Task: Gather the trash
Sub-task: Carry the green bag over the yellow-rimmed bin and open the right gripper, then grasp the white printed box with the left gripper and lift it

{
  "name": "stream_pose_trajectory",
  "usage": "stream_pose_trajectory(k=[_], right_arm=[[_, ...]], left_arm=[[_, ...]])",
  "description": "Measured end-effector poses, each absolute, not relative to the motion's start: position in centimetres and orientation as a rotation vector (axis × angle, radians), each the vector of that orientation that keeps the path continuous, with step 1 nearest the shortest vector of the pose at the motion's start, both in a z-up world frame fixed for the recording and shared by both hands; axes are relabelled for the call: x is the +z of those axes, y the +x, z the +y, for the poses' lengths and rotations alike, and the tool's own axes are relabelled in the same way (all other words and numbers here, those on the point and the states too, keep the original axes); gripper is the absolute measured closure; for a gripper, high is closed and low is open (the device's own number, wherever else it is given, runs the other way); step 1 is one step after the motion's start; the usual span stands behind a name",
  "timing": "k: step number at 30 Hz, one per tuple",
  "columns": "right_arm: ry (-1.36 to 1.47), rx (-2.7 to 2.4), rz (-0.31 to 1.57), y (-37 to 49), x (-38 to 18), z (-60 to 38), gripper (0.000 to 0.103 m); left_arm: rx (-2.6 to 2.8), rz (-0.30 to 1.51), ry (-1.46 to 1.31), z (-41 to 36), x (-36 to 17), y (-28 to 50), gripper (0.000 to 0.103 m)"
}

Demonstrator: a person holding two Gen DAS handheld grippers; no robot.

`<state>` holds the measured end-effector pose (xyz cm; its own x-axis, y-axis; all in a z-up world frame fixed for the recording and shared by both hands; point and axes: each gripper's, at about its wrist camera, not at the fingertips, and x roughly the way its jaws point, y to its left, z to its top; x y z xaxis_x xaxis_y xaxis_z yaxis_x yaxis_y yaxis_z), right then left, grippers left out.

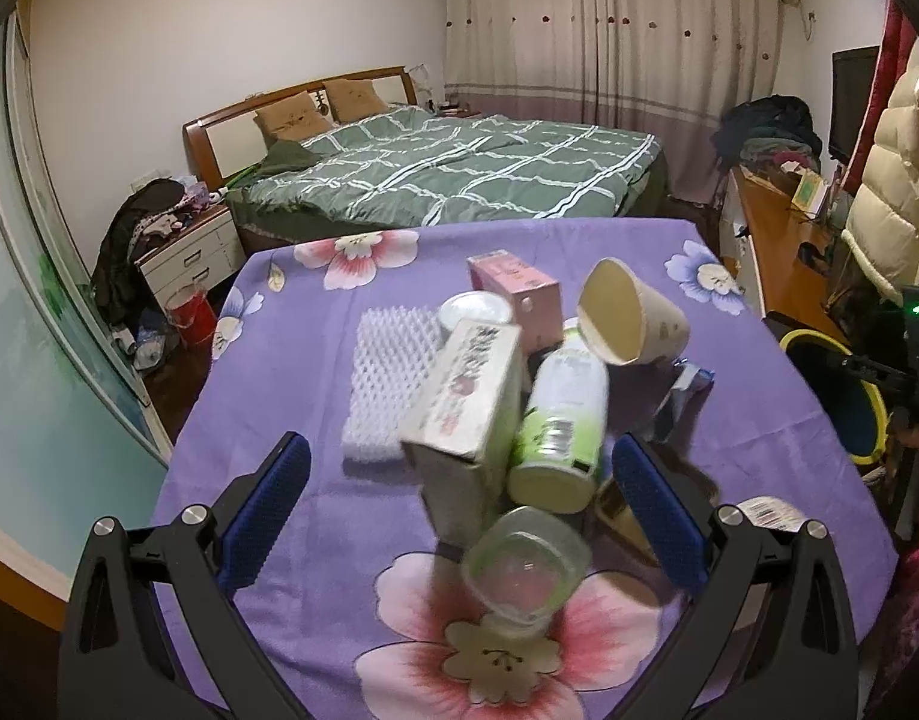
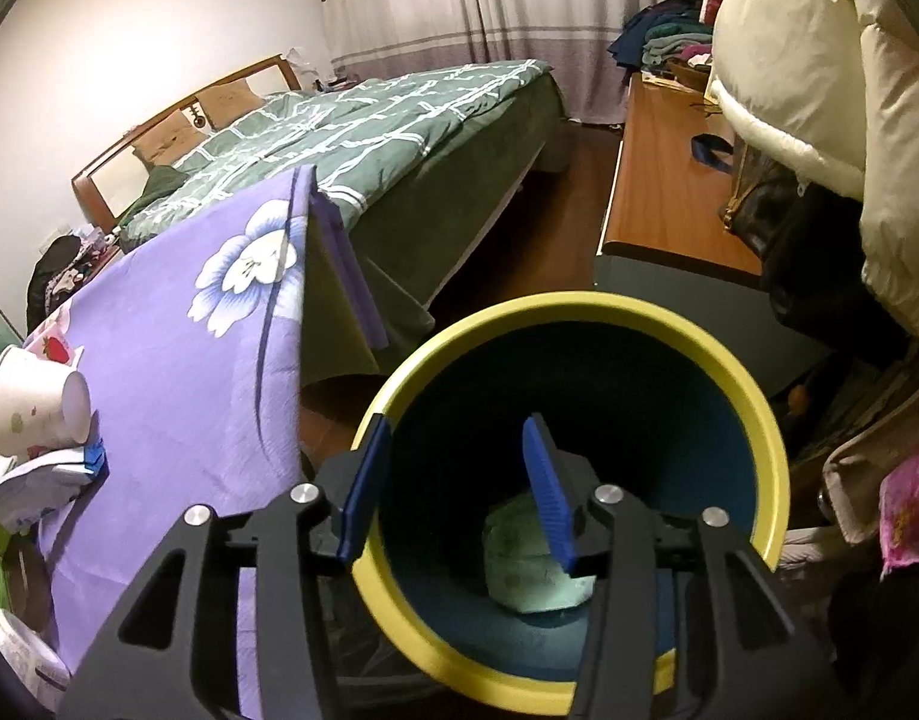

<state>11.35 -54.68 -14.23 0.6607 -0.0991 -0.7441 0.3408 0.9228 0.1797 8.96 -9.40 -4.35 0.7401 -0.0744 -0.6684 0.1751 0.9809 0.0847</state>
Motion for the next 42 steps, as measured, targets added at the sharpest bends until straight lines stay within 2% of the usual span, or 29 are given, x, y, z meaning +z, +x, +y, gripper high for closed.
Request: stream_pose_trajectory(k=[6,9,14,23,31,42], right_arm=[[0.306,-0.233,0.820,11.8,-14.1,-53.7,0.058],[0.297,-0.229,0.816,12.0,-13.9,-53.3,0.057],[0.287,-0.226,0.826,12.1,-14.1,-53.0,0.056],[0.287,-0.229,0.830,11.8,-14.3,-52.9,0.054],[0.279,-0.228,0.822,11.4,-14.0,-52.5,0.054],[0.247,-0.276,0.790,9.6,-12.5,-53.3,0.054]], left_arm=[[-0.129,0.724,0.165,-8.4,-5.3,9.9,0.005],[-0.151,0.727,0.174,-8.6,-5.9,10.5,0.017],[-0.232,0.761,0.144,-8.6,-6.8,12.0,0.045],[-0.324,0.764,0.089,-8.6,-7.7,12.9,0.072],[-0.271,0.739,0.099,-7.8,-6.5,12.2,0.073],[-0.312,0.640,0.142,-9.1,0.3,9.5,0.073]])
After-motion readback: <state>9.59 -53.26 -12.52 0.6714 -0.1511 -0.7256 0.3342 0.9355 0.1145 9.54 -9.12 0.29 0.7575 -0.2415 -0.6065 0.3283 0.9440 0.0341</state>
